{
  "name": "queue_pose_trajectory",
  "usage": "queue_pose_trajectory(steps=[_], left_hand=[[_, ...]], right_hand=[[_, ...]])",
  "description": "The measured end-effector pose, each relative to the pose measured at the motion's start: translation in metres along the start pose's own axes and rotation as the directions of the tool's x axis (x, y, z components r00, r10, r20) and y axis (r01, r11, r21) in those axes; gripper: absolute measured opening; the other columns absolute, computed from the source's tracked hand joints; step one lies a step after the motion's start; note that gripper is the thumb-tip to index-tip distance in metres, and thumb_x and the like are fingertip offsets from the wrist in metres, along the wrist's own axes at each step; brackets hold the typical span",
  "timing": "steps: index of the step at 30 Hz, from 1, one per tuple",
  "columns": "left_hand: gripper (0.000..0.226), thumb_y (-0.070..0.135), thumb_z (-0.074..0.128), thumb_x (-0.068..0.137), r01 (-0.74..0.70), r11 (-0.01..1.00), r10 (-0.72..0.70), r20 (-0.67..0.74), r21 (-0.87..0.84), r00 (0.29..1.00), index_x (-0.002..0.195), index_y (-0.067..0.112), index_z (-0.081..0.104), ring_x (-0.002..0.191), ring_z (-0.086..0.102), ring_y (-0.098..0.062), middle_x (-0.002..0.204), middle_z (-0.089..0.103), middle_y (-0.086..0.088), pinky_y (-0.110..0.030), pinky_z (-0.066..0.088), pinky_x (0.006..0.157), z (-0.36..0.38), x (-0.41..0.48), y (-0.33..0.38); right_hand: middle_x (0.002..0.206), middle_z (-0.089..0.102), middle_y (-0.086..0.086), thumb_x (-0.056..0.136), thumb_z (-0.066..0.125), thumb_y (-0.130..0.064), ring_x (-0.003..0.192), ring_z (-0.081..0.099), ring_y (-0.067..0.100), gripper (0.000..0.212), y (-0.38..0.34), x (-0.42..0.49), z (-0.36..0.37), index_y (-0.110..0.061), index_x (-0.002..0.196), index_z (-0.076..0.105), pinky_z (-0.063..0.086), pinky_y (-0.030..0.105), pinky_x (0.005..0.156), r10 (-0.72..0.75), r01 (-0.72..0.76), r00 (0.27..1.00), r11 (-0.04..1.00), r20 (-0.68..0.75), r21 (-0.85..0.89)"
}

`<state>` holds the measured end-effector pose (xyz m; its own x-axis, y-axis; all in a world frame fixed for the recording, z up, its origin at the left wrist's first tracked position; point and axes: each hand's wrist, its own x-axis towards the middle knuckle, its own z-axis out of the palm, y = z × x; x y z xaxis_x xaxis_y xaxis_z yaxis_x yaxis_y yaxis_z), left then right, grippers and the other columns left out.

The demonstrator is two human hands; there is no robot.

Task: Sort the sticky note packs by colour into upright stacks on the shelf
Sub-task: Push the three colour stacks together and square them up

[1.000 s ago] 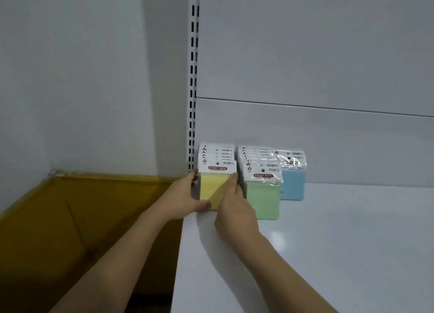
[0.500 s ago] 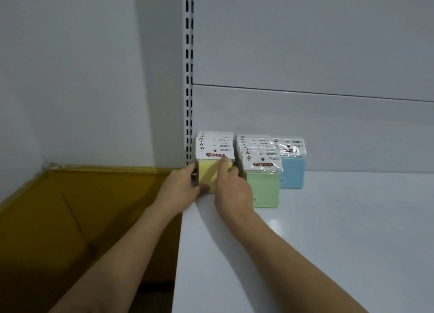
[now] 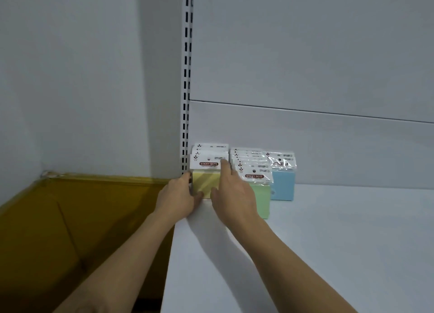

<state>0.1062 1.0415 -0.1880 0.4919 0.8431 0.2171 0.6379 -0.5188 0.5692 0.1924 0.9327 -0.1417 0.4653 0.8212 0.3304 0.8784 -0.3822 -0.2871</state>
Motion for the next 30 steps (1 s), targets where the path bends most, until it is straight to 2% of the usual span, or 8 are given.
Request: queue_pose_trajectory(steps=[3, 7, 14, 17, 19, 21, 24, 30], left_hand=[[0.045, 0.039, 0.069, 0.08, 0.021, 0.997, -0.021, 0.004, -0.07, 1.0, 0.12, 0.026, 0.054, 0.087, 0.057, -0.014, 0.107, 0.066, 0.003, -0.03, 0.049, 0.071, 0.001, -0.001, 0.002], [0.045, 0.043, 0.069, 0.079, 0.082, 0.979, -0.089, -0.028, -0.187, 0.996, 0.117, 0.023, 0.058, 0.093, 0.062, -0.014, 0.107, 0.068, 0.004, -0.034, 0.053, 0.079, 0.001, -0.004, 0.007], [0.048, 0.046, 0.071, 0.075, 0.125, 0.979, -0.153, -0.174, -0.162, 0.973, 0.112, 0.02, 0.054, 0.099, 0.059, -0.02, 0.108, 0.062, 0.002, -0.041, 0.052, 0.084, 0.001, -0.008, 0.025], [0.05, 0.044, 0.076, 0.07, 0.174, 0.965, -0.226, -0.279, -0.196, 0.934, 0.103, 0.019, 0.049, 0.089, 0.059, -0.022, 0.1, 0.057, -0.001, -0.044, 0.053, 0.079, 0.004, -0.009, 0.033], [0.056, 0.042, 0.078, 0.068, 0.187, 0.953, -0.257, -0.309, -0.237, 0.916, 0.109, 0.019, 0.048, 0.087, 0.061, -0.019, 0.103, 0.057, 0.0, -0.043, 0.054, 0.078, 0.005, -0.009, 0.036], [0.058, 0.036, 0.078, 0.073, 0.202, 0.921, -0.302, -0.282, -0.333, 0.911, 0.118, 0.015, 0.048, 0.087, 0.064, -0.017, 0.109, 0.061, -0.001, -0.037, 0.056, 0.074, 0.004, -0.008, 0.04], [0.045, 0.035, 0.072, 0.081, 0.227, 0.851, -0.363, -0.218, -0.473, 0.906, 0.114, 0.011, 0.053, 0.074, 0.066, -0.011, 0.104, 0.067, -0.003, -0.025, 0.05, 0.062, 0.008, -0.01, 0.047], [0.032, 0.04, 0.065, 0.086, 0.214, 0.863, -0.345, -0.225, -0.457, 0.911, 0.101, 0.012, 0.062, 0.059, 0.057, -0.006, 0.081, 0.065, 0.003, -0.021, 0.04, 0.054, 0.015, -0.01, 0.05]], right_hand=[[0.122, 0.052, 0.006, 0.091, 0.049, -0.02, 0.098, 0.059, 0.032, 0.053, 0.017, -0.002, -0.018, -0.018, 0.14, 0.029, 0.041, 0.036, 0.072, -0.032, 0.034, 0.995, 0.999, -0.098, 0.023], [0.126, 0.051, 0.0, 0.092, 0.05, -0.029, 0.106, 0.057, 0.028, 0.045, 0.046, -0.005, -0.034, -0.021, 0.135, 0.037, 0.043, 0.036, 0.077, -0.068, 0.077, 0.99, 0.994, -0.12, 0.072], [0.132, 0.05, -0.003, 0.091, 0.056, -0.034, 0.11, 0.057, 0.023, 0.049, 0.098, -0.001, -0.044, -0.022, 0.136, 0.04, 0.045, 0.035, 0.081, -0.086, 0.109, 0.985, 0.981, -0.148, 0.16], [0.132, 0.047, -0.002, 0.089, 0.057, -0.034, 0.107, 0.057, 0.023, 0.051, 0.115, 0.002, -0.044, -0.022, 0.135, 0.041, 0.045, 0.033, 0.078, -0.075, 0.098, 0.988, 0.979, -0.131, 0.18], [0.131, 0.047, -0.001, 0.088, 0.059, -0.035, 0.102, 0.059, 0.023, 0.051, 0.122, 0.005, -0.043, -0.021, 0.134, 0.042, 0.046, 0.034, 0.076, -0.089, 0.112, 0.988, 0.973, -0.123, 0.201], [0.129, 0.046, -0.001, 0.087, 0.061, -0.036, 0.101, 0.059, 0.022, 0.052, 0.126, 0.006, -0.041, -0.02, 0.132, 0.043, 0.047, 0.034, 0.075, -0.107, 0.132, 0.987, 0.965, -0.119, 0.226], [0.127, 0.048, -0.002, 0.086, 0.062, -0.036, 0.101, 0.059, 0.022, 0.051, 0.131, 0.004, -0.036, -0.02, 0.131, 0.045, 0.047, 0.034, 0.074, -0.116, 0.152, 0.983, 0.948, -0.143, 0.28], [0.122, 0.053, 0.001, 0.083, 0.065, -0.032, 0.109, 0.054, 0.023, 0.048, 0.132, -0.005, -0.028, -0.015, 0.126, 0.052, 0.046, 0.032, 0.076, -0.133, 0.207, 0.957, 0.936, -0.256, 0.285]])
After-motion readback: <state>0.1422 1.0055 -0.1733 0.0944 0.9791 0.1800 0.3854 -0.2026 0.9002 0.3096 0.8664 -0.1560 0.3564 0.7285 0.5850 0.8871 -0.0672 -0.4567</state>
